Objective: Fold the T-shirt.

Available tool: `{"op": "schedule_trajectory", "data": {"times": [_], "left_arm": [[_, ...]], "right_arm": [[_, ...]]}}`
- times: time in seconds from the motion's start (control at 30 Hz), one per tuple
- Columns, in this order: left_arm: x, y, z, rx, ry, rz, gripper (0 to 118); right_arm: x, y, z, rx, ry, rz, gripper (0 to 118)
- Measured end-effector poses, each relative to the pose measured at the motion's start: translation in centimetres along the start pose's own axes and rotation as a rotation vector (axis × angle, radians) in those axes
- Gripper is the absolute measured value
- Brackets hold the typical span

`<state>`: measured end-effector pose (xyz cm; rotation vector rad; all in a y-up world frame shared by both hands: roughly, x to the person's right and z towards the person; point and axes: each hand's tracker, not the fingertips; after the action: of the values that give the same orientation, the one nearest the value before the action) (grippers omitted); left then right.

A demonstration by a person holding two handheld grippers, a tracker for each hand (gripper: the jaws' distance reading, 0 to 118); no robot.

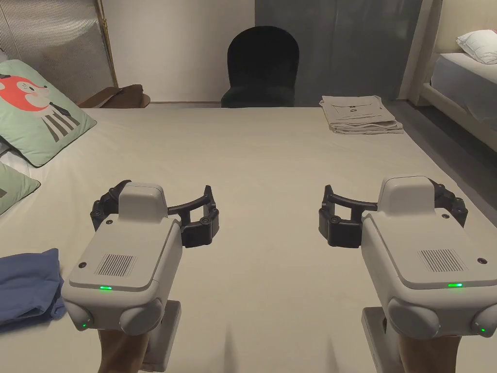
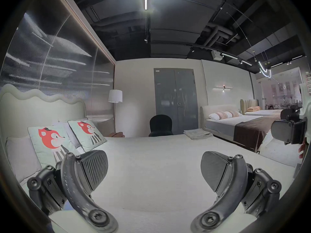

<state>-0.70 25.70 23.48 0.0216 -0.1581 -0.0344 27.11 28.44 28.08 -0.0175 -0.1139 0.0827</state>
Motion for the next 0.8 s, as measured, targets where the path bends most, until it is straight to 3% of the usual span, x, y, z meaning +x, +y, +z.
{"op": "schedule_trajectory", "data": {"times": [0.8], "left_arm": [[-0.5, -0.11, 0.1, -0.004, 0.011, 0.007, 111]], "right_arm": [[-0.17, -0.03, 0.07, 0.005, 0.003, 0.001, 117]]}}
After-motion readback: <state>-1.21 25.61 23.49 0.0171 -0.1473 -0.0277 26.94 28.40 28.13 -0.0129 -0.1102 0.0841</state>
